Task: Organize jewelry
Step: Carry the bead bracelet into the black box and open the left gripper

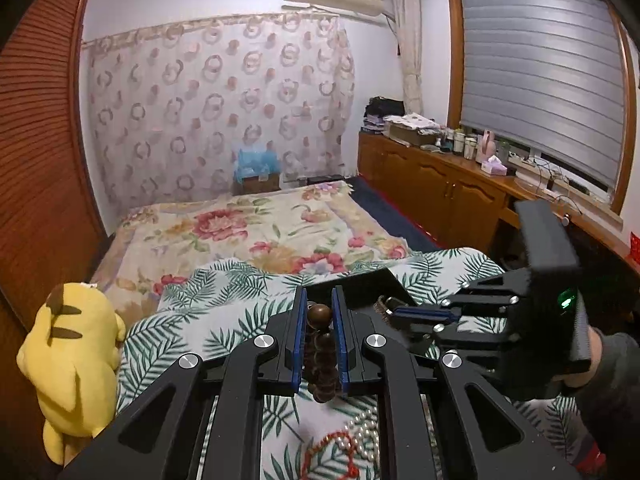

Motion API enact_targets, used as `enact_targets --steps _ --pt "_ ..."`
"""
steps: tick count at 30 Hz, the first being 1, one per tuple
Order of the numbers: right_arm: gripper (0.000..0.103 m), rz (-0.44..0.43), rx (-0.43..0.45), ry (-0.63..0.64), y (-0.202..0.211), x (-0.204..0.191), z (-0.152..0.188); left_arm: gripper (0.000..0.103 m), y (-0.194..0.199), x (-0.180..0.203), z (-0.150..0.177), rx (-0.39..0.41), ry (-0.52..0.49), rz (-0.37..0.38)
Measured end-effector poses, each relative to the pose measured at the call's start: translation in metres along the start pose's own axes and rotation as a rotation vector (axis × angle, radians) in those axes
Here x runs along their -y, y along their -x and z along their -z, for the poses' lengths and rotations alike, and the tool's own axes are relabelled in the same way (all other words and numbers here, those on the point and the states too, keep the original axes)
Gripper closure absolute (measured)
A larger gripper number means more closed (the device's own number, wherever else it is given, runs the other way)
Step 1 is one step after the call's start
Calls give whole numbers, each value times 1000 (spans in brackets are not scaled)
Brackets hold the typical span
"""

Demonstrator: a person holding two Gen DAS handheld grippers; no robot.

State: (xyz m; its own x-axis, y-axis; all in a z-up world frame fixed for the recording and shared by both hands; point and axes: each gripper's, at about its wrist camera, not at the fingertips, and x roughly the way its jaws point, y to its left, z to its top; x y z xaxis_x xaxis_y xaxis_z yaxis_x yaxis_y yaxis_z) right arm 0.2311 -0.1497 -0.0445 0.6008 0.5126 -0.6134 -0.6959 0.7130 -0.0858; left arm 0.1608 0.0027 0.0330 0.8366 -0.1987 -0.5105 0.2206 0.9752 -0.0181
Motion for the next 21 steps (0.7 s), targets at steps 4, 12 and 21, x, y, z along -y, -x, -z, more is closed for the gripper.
enact_targets --steps 4,12,21 --pt "96 24 -37 -29 -18 9 4 91 -11 1 -6 -10 2 -1" --pt "92 60 -29 -87 6 26 27 91 -31 15 -18 -22 -22 7" --pt "92 78 -15 -151 31 46 51 91 -63 36 -24 -57 -49 32"
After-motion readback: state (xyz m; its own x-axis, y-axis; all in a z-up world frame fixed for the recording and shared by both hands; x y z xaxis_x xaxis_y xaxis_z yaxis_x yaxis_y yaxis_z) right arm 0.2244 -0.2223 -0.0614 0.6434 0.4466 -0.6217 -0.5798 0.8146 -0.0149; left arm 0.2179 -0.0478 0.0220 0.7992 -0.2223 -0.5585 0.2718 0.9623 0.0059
